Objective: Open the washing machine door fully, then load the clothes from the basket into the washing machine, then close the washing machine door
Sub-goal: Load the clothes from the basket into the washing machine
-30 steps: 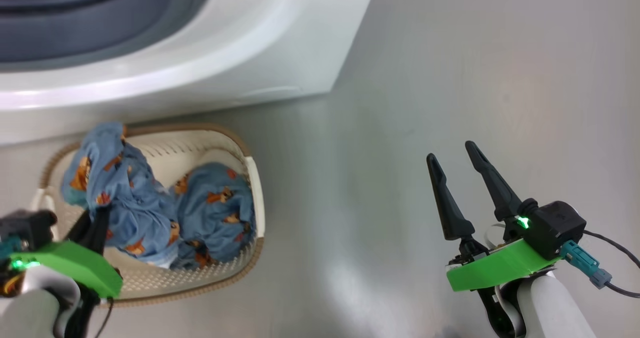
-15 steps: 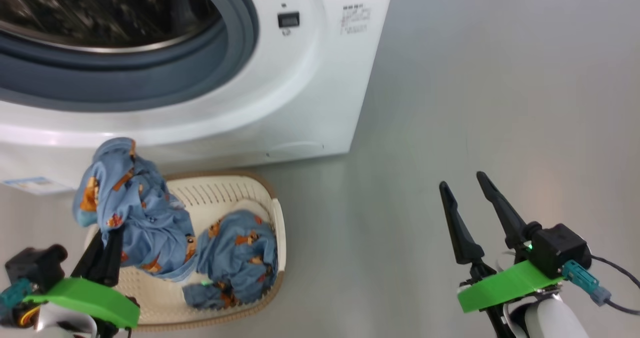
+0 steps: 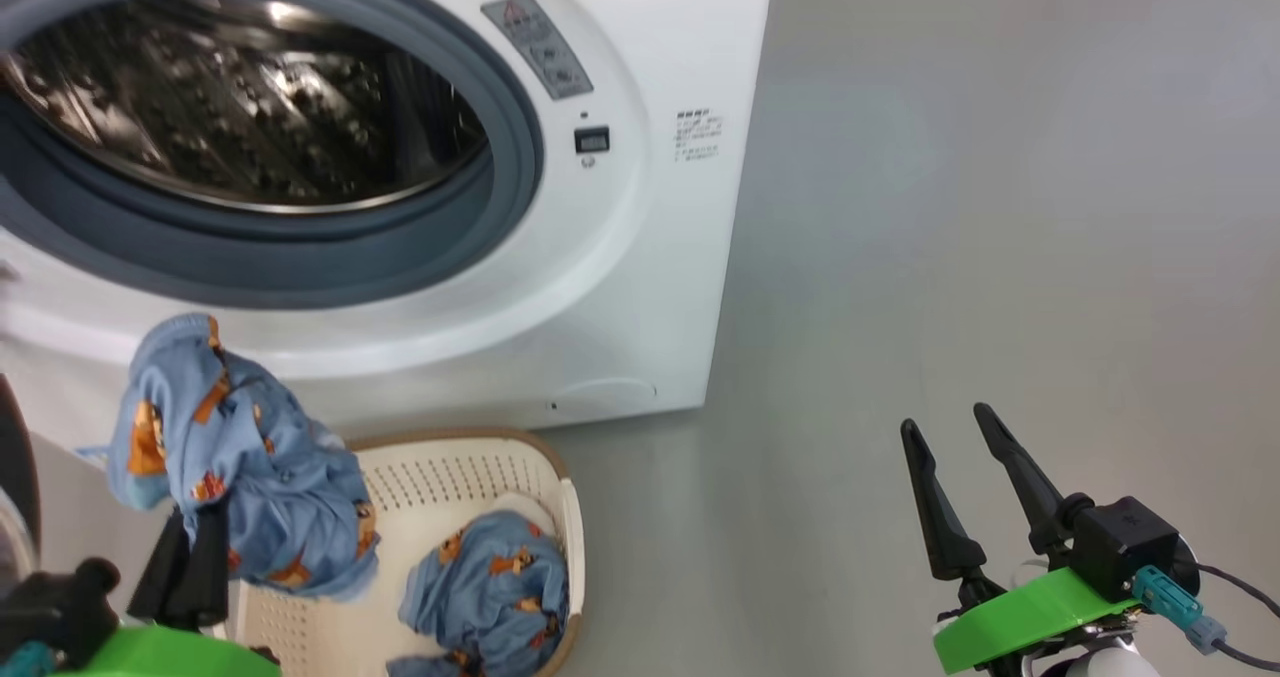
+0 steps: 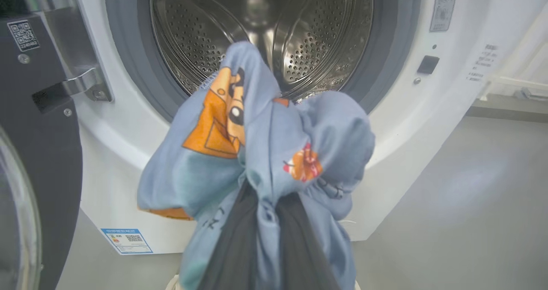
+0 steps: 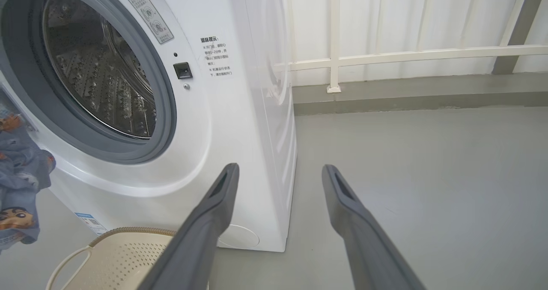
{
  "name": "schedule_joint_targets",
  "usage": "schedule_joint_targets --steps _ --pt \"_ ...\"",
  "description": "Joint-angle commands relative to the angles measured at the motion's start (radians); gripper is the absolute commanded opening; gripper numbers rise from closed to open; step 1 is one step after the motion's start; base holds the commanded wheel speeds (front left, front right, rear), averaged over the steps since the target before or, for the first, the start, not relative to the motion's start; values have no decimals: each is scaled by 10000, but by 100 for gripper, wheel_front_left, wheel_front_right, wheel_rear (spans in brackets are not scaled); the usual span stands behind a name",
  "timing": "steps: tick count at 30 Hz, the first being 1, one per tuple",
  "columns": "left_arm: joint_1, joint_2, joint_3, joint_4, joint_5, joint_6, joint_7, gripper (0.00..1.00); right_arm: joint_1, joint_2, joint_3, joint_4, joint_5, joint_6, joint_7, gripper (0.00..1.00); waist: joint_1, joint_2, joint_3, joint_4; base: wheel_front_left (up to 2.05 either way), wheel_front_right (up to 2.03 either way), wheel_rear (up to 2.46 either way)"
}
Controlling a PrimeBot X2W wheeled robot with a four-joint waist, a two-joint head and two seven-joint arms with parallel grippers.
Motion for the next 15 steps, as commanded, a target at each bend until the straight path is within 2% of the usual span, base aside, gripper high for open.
schedule_joint_targets --steps 1,15 --pt "-21 191 438 -325 184 46 -106 0 -2 11 220 -200 -118 16 -48 100 0 0 -449 -38 0 0 0" --pt "915 -646 1132 -1145 1042 46 -107 0 346 11 -11 -110 -193 16 -48 100 0 0 -1354 -56 0 0 0"
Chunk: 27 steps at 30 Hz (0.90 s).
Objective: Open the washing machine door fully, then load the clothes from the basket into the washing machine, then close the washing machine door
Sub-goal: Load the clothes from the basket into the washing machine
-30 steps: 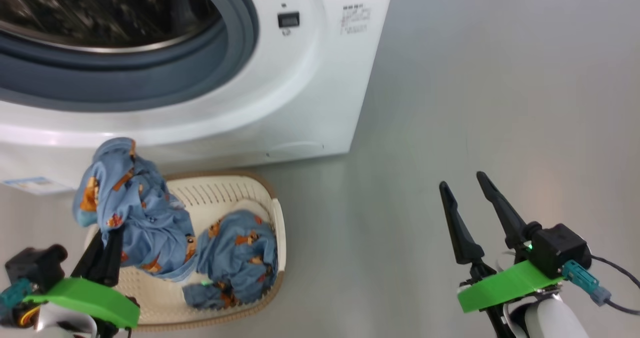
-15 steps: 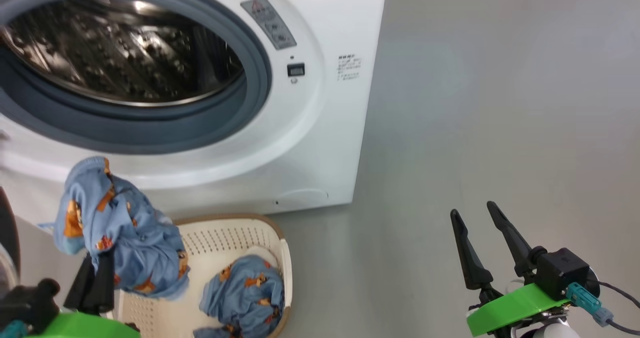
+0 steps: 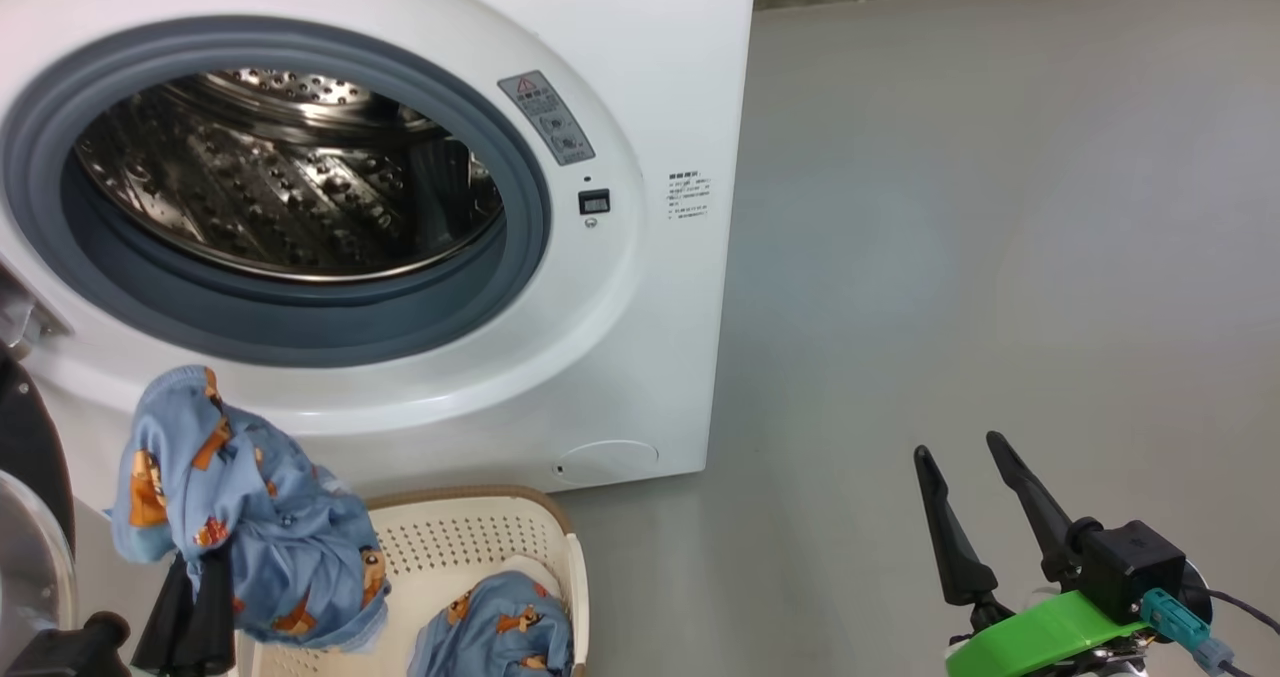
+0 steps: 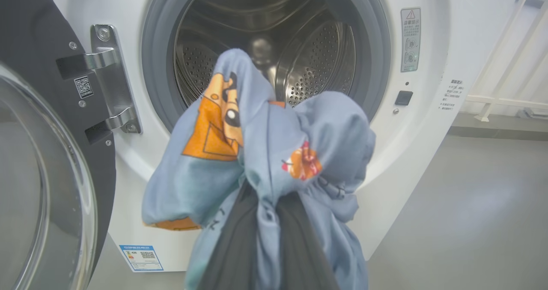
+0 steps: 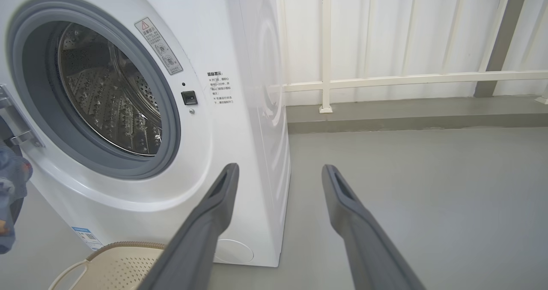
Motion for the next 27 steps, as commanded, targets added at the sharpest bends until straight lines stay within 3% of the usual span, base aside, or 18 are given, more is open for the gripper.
schedule_joint_targets --steps 1,13,27 --pt "-114 46 445 -361 134 46 -105 0 -3 3 196 -224 -95 16 -48 100 1 0 -136 -3 0 0 0" --pt "24 -233 704 -464 225 46 -105 0 183 3 101 -236 -15 16 -48 100 1 0 -119 82 0 0 0" --pt "-1113 189 378 -379 -218 46 -105 0 -10 3 317 -393 110 16 -48 100 1 0 807 -166 0 0 0"
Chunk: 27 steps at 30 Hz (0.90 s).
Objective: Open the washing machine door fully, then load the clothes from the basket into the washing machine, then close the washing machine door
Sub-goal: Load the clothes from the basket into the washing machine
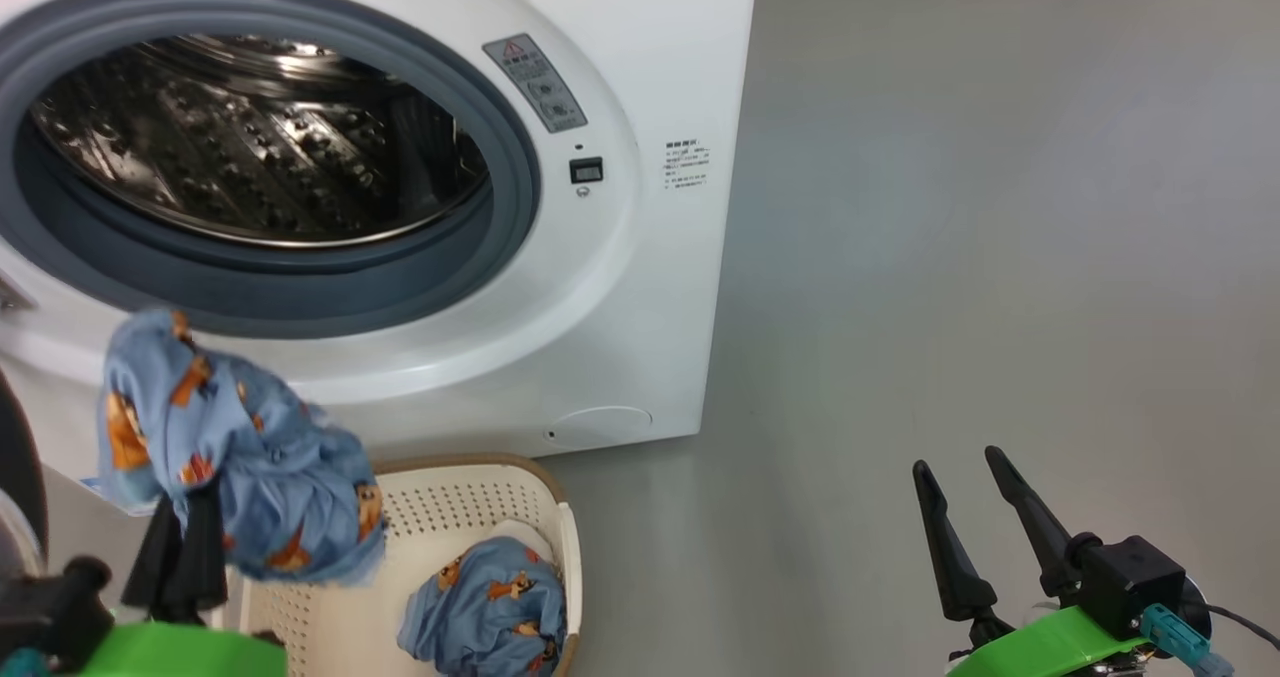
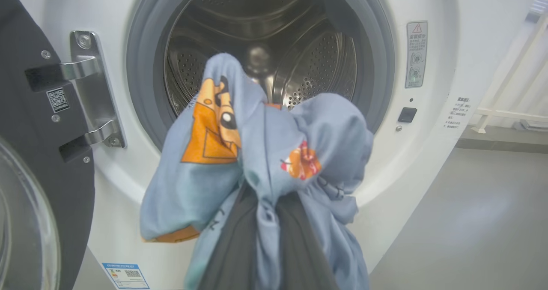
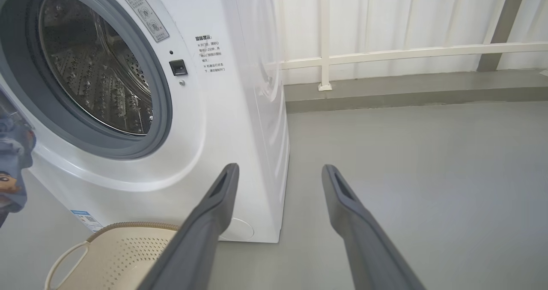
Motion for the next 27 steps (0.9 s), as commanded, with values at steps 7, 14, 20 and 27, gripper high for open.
schedule_joint_targets --steps 7,14,20,27 --pt "-1515 736 230 -120 -542 46 -105 0 -392 -16 392 -536 52 16 -48 100 1 0 1024 -435 0 0 0" --pt "-2748 1505 328 84 -1089 46 -105 0 -533 -16 472 -960 18 16 -48 100 1 0 2229 -757 0 0 0" --pt "-3843 2369 62 171 -1363 46 -105 0 -635 -16 615 -1300 104 16 -48 100 1 0 3339 -1012 0 0 0" --pt "-4806 2986 -204 616 -1653 46 -105 0 -757 -16 865 -1551 275 16 -48 100 1 0 4086 -1351 0 0 0"
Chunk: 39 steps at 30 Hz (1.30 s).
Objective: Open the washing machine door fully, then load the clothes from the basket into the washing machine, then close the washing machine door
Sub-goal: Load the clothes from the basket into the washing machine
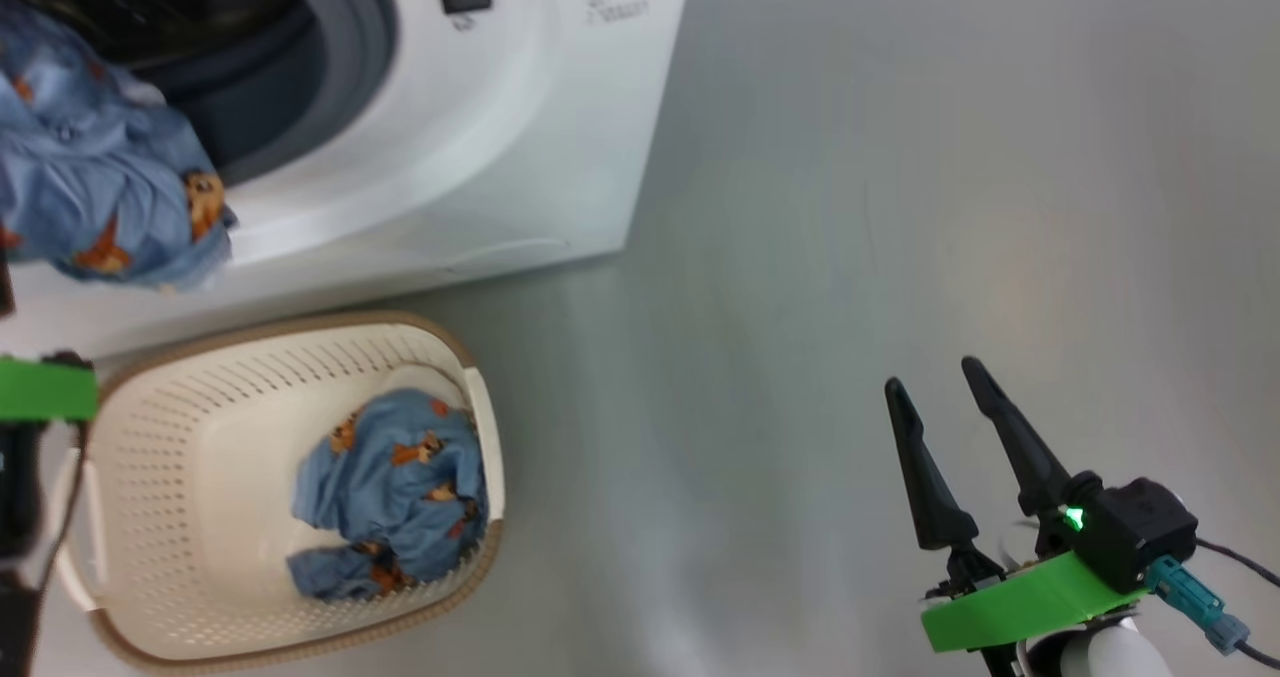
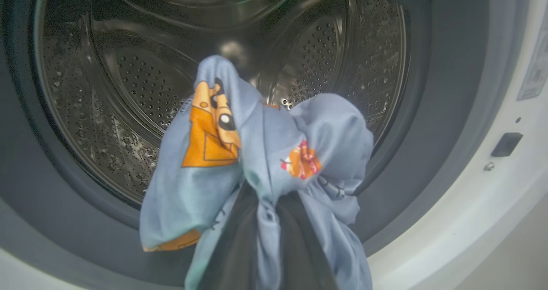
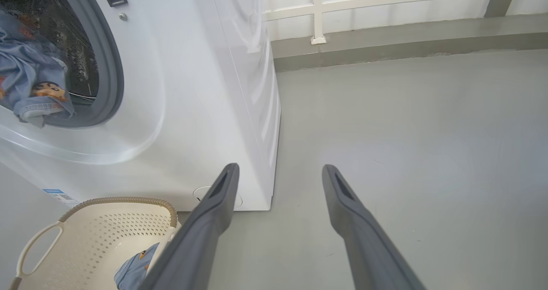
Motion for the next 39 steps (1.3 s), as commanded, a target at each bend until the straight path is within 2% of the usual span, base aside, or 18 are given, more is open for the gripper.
schedule_joint_targets --steps 1,7,8,16,27,33,39 --pt "-376 560 292 -143 -44 46 -61 0 -112 -26 300 -288 91 16 -48 100 0 -1 666 -449 0 0 0" --pt "-1432 1193 -265 522 -338 46 -61 0 -256 -26 519 -409 244 16 -48 100 0 -1 1176 -715 0 0 0" --pt "-1846 1447 -514 863 -435 46 -61 0 -284 -26 599 -412 305 16 -48 100 0 -1 1323 -776 0 0 0" --pt "-3721 2159 -1591 2310 -1201 46 178 0 -412 -26 891 -350 440 16 -48 100 0 -1 1695 -865 0 0 0" --pt "-6449 2335 -2928 3643 -2084 46 1199 0 -635 -26 1219 -117 482 16 -48 100 0 -1 2058 -782 0 0 0" --pt "-7339 2279 -3477 4074 -2416 46 1489 0 -710 -26 1466 -65 571 16 -48 100 0 -1 2361 -863 0 0 0" --pt "-7923 2548 -4024 4568 -2961 46 2176 0 -644 -26 1668 -120 664 16 -48 100 0 -1 2813 -1059 0 0 0"
